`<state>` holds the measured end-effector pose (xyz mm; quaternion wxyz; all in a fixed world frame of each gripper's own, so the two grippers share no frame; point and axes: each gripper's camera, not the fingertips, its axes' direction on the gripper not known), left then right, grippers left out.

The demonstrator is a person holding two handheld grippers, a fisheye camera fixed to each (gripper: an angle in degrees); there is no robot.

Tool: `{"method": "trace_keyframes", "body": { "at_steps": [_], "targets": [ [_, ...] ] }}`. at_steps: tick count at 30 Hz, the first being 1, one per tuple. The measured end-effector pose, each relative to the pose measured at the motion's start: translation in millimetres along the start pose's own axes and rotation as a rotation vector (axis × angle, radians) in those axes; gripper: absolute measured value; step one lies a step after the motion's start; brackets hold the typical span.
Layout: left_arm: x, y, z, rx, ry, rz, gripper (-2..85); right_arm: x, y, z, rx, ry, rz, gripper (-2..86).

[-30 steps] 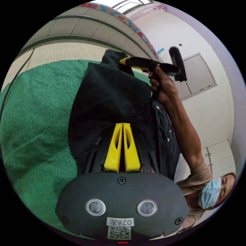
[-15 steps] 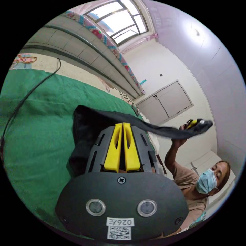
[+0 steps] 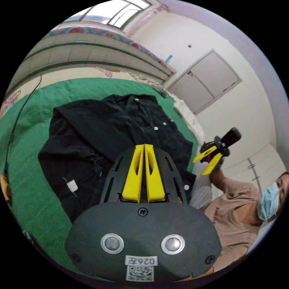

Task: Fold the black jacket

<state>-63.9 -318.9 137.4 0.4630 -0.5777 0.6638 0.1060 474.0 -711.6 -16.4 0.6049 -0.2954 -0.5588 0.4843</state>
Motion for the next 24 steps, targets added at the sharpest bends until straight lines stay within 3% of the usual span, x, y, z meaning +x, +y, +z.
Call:
{"method": "trace_keyframes", "body": {
  "at_steps": [1,3,4,7,9,12,16,20,24],
  "targets": [
    [4.2,-6.4,9.7,-0.031,-0.061,0.014,-1.0,6.9,2.2,5.4,0.007,-0.047,0.021,6.8],
    [7.2,-29.6,56.3,-0.209,-0.347,0.036,-1.0,17.1,9.4,18.1,-0.005,-0.13,0.047,4.5],
    [4.7,-33.9,69.7,-0.277,-0.388,0.041,-1.0,24.2,16.5,29.4,-0.044,-0.187,0.07,3.2],
    [-3.4,-51.0,77.0,-0.296,-0.275,-0.05,-0.9,43.9,40.6,63.5,-0.249,-0.2,0.186,0.5],
    [5.8,-55.2,58.6,-0.18,-0.195,-0.011,-0.9,51.4,51.8,67.8,-0.283,-0.211,0.217,-0.4],
    [11.5,-57.4,36.1,-0.023,-0.247,-0.02,-0.4,62.5,54.8,49.2,-0.181,-0.188,0.232,-0.4],
    [-4.2,-66.8,39.3,0.017,-0.47,-0.131,5.6,92.6,51.4,26.5,-0.05,-0.048,0.327,2.8],
    [-40.1,-73.9,57.8,-0.005,-0.3,-0.245,13.2,135.1,28.8,24.1,-0.037,0.023,0.393,5.8],
    [-60.2,-74.5,74.4,0.03,-0.22,-0.313,12.3,185.5,-6.2,33.6,0.033,0.065,0.442,7.4]
  ]
}}
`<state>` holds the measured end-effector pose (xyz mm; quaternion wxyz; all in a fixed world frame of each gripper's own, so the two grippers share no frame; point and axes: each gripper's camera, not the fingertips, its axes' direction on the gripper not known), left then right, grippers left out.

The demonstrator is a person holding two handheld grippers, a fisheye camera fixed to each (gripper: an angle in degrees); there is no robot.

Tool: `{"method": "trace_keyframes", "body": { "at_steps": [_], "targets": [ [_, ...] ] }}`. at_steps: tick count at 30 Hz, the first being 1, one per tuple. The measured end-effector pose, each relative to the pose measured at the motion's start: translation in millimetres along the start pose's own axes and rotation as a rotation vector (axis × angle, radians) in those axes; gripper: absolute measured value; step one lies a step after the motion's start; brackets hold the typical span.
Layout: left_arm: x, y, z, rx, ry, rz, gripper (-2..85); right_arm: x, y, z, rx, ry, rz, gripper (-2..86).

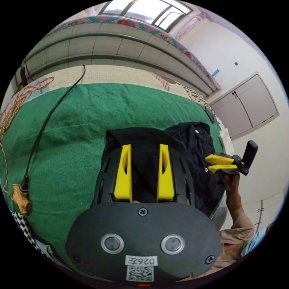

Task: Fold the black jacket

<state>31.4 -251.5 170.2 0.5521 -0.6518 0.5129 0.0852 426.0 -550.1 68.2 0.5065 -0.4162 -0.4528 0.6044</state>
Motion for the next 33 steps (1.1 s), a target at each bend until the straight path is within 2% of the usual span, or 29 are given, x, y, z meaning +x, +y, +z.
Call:
{"method": "trace_keyframes", "body": {
  "at_steps": [4,5,6,11,14,16,18,21,23,24,26,29,31,33],
  "targets": [
    [4.6,-11.0,28.4,-0.12,-0.032,0.007,6.1,35.6,-40.5,39.3,-0.087,0.153,0.117,8.0],
    [11.2,-13.0,31.6,-0.139,-0.089,0.031,0.6,40.6,-43.8,45.3,-0.124,0.145,0.134,6.0],
    [20.6,-14.6,32.6,-0.151,-0.156,0.081,-0.1,46.7,-47.4,50.9,-0.166,0.142,0.146,1.9],
    [40.2,-21.3,26.5,-0.056,-0.355,0.135,-0.9,55.0,-51.4,14.6,0.007,0.157,0.11,0.6],
    [36.9,-20.0,31.2,-0.05,-0.305,0.08,-1.0,76.3,-59.4,14.0,-0.073,0.207,0.141,4.7],
    [46.3,-7.8,32.8,-0.018,-0.252,0.113,-1.0,83.1,-52.1,3.9,-0.125,0.195,0.153,5.9],
    [71.8,17.8,34.3,0.04,-0.158,0.206,-1.0,74.8,-33.1,-15.2,-0.103,0.186,0.118,6.0],
    [113.7,53.2,48.3,0.094,-0.047,0.38,-1.0,46.5,24.6,-47.6,-0.036,0.032,0.026,4.4],
    [132.4,63.2,76.7,0.012,-0.101,0.471,-1.0,32.5,66.8,-52.9,-0.06,-0.066,0.007,2.9],
    [136.6,64.7,107.5,-0.13,-0.207,0.479,-0.9,25.8,94.5,-48.5,-0.117,-0.094,0.003,1.4],
    [136.9,70.7,109.9,-0.055,-0.186,0.463,-0.9,21.2,130.9,-37.2,-0.245,-0.064,0.023,0.2],
    [129.7,69.2,101.7,-0.146,-0.028,0.26,-1.0,16.4,171.6,-63.7,-0.123,0.036,0.068,-0.7],
    [147.5,90.6,75.3,0.022,0.031,0.264,-1.0,12.1,192.9,-83.6,-0.098,-0.026,0.015,-0.9],
    [182.1,126.8,61.8,0.192,0.03,0.359,-1.0,18.8,207.9,-81.8,-0.178,-0.06,-0.003,-0.9]
  ]
}}
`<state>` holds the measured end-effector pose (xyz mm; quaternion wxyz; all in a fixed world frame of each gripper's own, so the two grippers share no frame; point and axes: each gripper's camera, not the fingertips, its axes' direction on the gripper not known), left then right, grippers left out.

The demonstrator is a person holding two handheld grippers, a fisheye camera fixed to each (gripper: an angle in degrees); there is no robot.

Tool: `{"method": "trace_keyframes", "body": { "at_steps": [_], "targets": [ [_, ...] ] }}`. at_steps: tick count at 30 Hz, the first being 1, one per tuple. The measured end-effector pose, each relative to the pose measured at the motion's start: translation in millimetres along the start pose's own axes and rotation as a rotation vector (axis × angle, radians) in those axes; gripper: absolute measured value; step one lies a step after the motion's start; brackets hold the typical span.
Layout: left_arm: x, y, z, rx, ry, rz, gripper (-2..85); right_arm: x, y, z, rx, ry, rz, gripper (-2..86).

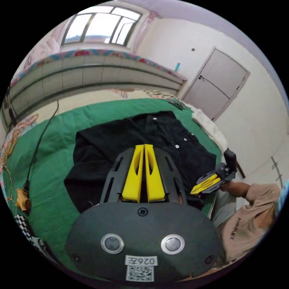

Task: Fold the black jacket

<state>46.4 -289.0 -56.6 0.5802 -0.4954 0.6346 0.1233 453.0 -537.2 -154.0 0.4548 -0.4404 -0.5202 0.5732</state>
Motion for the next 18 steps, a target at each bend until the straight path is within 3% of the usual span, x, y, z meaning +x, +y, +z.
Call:
{"method": "trace_keyframes", "body": {
  "at_steps": [1,3,5,7,9,12,14,18],
  "targets": [
    [10.2,4.0,4.8,-0.013,-0.03,0.032,-1.0,9.4,6.6,-6.5,0.025,-0.044,0.003,-0.9],
    [31.9,13.5,58.4,-0.365,-0.083,0.069,-1.0,27.5,9.1,-21.5,-0.012,-0.133,0.055,-0.9],
    [44.9,18.9,83.3,-0.494,-0.075,0.059,-1.0,39.8,20.1,-52.6,0.106,-0.101,0.084,-0.9],
    [65.7,14.8,76.4,-0.375,-0.051,0.071,-1.0,57.2,42.7,-99.0,0.245,0.065,0.161,-0.9],
    [91.0,0.4,66.8,-0.195,0.089,0.046,-0.9,74.8,62.5,-130.6,0.304,0.233,0.248,-0.9],
    [125.9,-21.9,74.9,-0.063,0.195,0.052,-0.7,111.4,96.5,-171.1,0.326,0.45,0.431,-0.7],
    [146.6,-36.2,95.3,-0.077,0.245,0.062,-0.3,132.8,116.1,-188.6,0.352,0.441,0.52,-0.5],
    [192.3,-65.7,162.8,-0.177,0.209,0.088,5.8,169.9,153.6,-211.3,0.482,0.207,0.595,3.2]
  ]
}}
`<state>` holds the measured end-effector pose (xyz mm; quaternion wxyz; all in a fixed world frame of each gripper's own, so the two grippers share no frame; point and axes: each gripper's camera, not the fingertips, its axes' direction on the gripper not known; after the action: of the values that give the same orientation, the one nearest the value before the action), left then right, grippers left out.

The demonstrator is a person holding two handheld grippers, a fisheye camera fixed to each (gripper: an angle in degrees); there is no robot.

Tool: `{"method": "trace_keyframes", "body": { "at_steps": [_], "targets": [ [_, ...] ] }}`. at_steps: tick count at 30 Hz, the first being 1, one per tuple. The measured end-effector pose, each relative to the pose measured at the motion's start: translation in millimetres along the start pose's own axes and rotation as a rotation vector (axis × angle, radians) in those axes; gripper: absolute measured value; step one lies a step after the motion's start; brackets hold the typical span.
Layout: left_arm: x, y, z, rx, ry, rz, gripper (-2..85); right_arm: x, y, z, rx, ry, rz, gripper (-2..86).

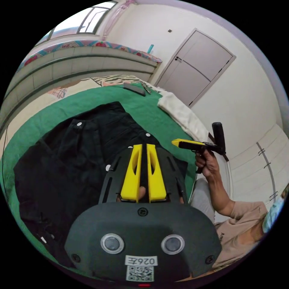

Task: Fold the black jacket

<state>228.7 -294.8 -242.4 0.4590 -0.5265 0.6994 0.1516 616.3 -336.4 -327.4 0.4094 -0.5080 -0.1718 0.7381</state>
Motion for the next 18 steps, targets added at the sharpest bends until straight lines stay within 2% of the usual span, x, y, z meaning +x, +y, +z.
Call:
{"method": "trace_keyframes", "body": {
  "at_steps": [3,5,7,10,12,15,18],
  "targets": [
    [13.8,-29.1,45.8,-0.034,-0.013,-0.006,14.1,17.8,-5.1,3.9,-0.062,-0.083,0.015,9.0],
    [21.8,-44.0,69.8,-0.053,-0.029,-0.006,16.1,24.0,-9.4,12.7,-0.127,-0.092,0.013,11.2],
    [30.1,-57.2,93.2,-0.1,-0.055,-0.005,16.8,30.6,-13.5,25.9,-0.204,-0.058,0.019,11.3],
    [39.2,-73.7,132.3,-0.23,-0.095,-0.005,17.7,32.3,-12.8,23.6,-0.186,-0.026,0.027,11.5],
    [41.0,-82.2,160.6,-0.353,-0.187,-0.031,16.1,30.7,-10.8,22.4,-0.178,-0.014,0.028,11.7],
    [50.0,-89.3,169.9,-0.398,-0.282,-0.04,15.1,26.5,-7.6,22.2,-0.187,-0.004,0.019,10.9],
    [52.6,-95.9,176.8,-0.451,-0.3,-0.06,16.1,26.2,-3.2,24.0,-0.213,-0.041,0.016,8.3]
  ]
}}
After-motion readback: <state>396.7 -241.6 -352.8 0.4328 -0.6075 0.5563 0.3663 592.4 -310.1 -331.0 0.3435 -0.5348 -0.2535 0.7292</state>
